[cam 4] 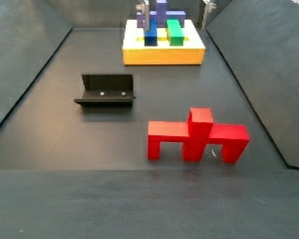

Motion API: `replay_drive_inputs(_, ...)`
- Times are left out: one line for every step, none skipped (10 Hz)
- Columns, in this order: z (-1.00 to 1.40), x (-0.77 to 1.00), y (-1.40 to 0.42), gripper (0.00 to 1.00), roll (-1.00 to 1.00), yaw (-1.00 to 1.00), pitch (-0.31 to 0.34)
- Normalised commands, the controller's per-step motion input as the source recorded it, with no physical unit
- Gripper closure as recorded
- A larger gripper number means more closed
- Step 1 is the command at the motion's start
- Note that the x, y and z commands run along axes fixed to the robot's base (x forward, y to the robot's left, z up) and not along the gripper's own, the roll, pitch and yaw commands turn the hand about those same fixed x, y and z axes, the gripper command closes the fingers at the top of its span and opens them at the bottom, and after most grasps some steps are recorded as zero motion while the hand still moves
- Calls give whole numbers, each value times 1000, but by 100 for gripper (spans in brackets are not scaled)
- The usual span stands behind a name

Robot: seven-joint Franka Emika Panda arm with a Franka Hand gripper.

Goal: Pick up the red object. Move up. Move to above the board. Insert the red object.
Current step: Pick up the red object.

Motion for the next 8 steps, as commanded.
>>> replay_drive_inputs(-86, 0, 797, 0, -93, -111, 0)
replay_drive_inputs(-143, -111, 811, 0, 0, -160, 0)
replay_drive_inputs(-171, -169, 820, 0, 3, -143, 0)
replay_drive_inputs(-154, -169, 854, 0, 0, -111, 0)
replay_drive_inputs(-174, -163, 843, 0, 0, -123, 0)
replay_drive_inputs(-223, -129, 820, 0, 0, -149, 0)
replay_drive_inputs(-326, -63, 763, 0, 0, -186, -13)
replay_drive_inputs(-369, 0, 486, 0, 3, -140, -30)
